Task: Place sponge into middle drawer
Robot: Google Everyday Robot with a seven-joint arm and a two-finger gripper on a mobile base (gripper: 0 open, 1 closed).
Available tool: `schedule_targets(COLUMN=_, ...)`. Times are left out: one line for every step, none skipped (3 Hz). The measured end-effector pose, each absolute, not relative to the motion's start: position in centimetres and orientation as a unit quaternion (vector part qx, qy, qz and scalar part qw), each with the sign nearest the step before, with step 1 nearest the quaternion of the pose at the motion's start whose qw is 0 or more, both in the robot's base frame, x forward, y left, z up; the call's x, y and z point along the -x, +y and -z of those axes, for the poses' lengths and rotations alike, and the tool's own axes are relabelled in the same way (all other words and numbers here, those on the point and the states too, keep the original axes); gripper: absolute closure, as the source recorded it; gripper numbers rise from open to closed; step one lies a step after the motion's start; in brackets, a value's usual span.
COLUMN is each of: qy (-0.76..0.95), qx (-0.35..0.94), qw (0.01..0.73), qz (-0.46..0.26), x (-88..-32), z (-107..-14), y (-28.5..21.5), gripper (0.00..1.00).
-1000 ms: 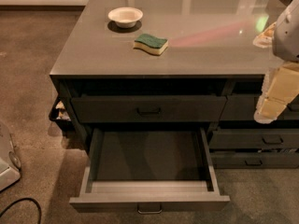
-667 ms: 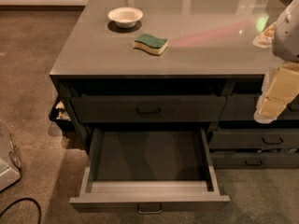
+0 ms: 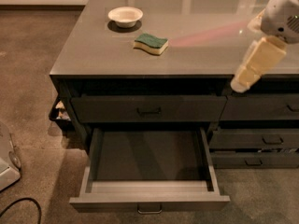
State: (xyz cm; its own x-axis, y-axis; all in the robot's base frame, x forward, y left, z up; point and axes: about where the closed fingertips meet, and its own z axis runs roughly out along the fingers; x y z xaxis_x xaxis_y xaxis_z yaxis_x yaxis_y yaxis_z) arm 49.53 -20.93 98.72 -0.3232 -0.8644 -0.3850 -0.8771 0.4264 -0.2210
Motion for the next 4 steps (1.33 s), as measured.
schedule_targets(qy=0.835, qx=0.466, qw=0.281, qz=-0.083, x=-54.6, z=-98.5, y=-19.3, gripper=0.00)
schedule_targets(qy=0.844, qx=0.384, qw=0.334, qz=-0.166, x=-60.5, z=-98.8, y=-15.2, gripper=0.00)
schedule_targets(qy=0.855, qx=0.307, qw=0.367, qz=-0.199, x=-66.0, z=-99.3, y=-11.8, gripper=0.00)
schedule_targets(qy=0.872, qx=0.244, qw=0.369, qz=-0.208, x=-70.7, z=-98.9, y=-9.3, gripper=0.00)
